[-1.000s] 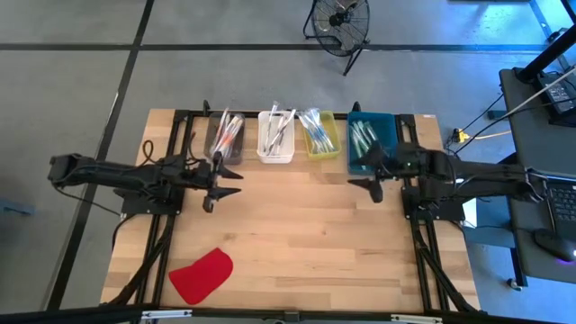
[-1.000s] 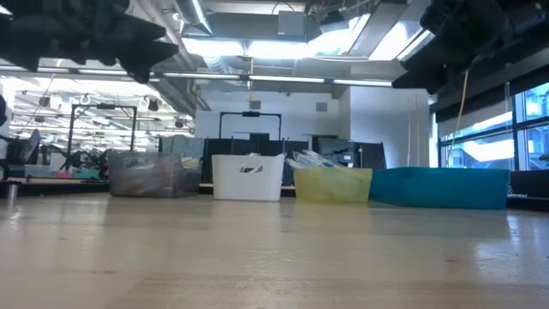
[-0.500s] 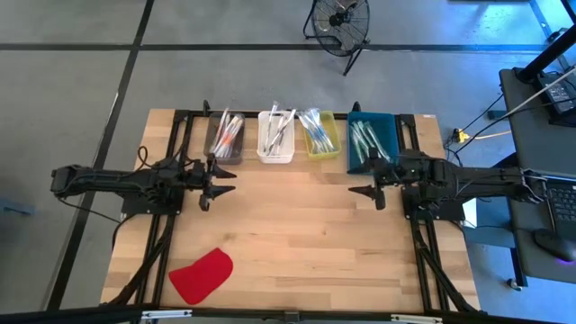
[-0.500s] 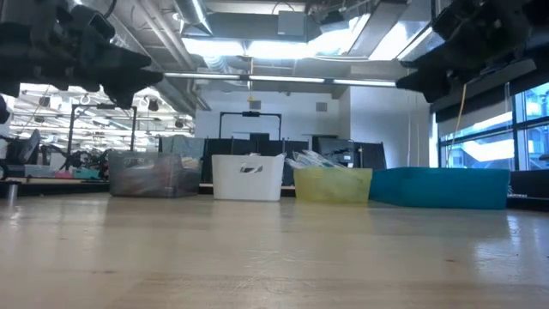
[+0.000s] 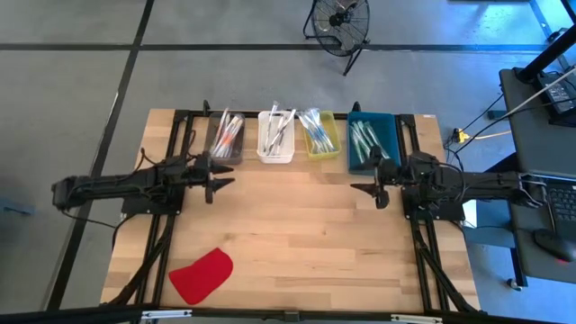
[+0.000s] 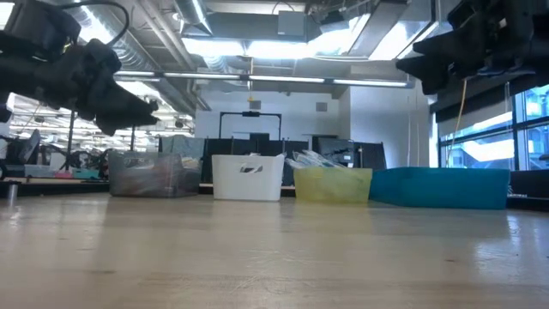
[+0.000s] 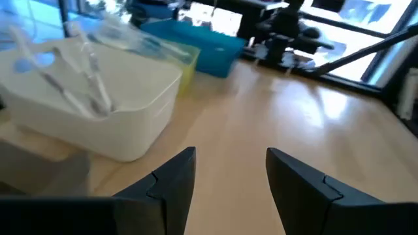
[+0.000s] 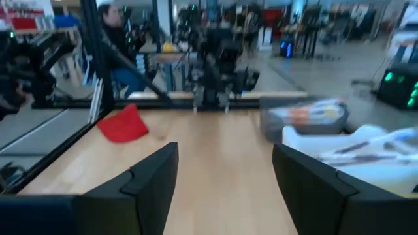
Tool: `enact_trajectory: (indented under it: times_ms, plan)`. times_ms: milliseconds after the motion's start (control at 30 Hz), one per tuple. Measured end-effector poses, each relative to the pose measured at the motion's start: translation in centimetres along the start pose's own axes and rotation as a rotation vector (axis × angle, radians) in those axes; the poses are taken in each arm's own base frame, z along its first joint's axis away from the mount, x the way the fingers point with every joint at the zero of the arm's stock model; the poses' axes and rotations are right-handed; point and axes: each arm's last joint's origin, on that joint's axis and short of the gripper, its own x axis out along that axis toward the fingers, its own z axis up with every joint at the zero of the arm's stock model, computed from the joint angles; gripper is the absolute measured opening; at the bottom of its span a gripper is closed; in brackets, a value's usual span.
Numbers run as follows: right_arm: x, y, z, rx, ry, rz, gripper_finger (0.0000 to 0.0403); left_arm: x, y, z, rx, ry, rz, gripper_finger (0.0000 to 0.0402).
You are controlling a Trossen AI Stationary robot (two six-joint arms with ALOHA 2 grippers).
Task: Pick & Place Toothbrushes
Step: Return to Home Position
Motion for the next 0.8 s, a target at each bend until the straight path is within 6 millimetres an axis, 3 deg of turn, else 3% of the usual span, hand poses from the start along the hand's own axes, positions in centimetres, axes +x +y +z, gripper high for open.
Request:
enact_trajectory:
  times_ms: [267,567,800]
  plan:
    - [-0.7,-0.8,0.0,0.006,-0.031,-0.067,0.0237,-0.2,0.5,-0.2,0.0,0.016,0.043,0.0182]
    - [-2.4,-0.5,-0.2,-0.018,-0.008,0.017,0.0223,-0.2,0.1,0.0,-0.001,0.009,-0.027,0.0182]
    - [-2.6,-0.3,-2.6,-0.004,-0.003,0.081,0.0215,-0.2,0.0,-0.1,-0.031,0.014,-0.035,0.0182]
